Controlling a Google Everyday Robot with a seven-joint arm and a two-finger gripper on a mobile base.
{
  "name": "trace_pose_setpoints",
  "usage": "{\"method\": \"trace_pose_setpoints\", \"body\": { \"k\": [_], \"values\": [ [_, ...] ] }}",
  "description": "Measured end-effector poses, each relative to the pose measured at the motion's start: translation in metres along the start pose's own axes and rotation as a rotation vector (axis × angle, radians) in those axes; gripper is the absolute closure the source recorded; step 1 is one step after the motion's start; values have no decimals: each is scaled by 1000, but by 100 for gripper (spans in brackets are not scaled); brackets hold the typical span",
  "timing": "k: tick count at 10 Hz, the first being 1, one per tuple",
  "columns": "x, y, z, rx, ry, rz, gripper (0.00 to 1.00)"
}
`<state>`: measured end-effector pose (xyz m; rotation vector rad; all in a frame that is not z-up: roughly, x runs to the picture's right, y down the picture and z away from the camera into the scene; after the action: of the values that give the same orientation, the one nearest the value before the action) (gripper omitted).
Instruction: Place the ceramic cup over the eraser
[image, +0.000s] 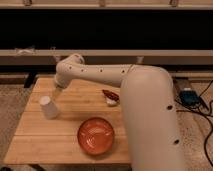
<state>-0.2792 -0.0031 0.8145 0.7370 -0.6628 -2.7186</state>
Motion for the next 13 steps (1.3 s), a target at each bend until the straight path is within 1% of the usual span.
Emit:
{"method": "trace_pose_setpoints", "body": {
  "k": [6,7,8,10,12,13],
  "values": [
    [0,0,0,0,0,0,20],
    [0,0,0,5,-6,-4,20],
    [5,-1,1,25,-23,-27,20],
    [23,-17,12,80,-62,-83,20],
    [39,-36,32,141,-114,-139,20],
    [44,-42,42,162,-135,-156,20]
  ]
}}
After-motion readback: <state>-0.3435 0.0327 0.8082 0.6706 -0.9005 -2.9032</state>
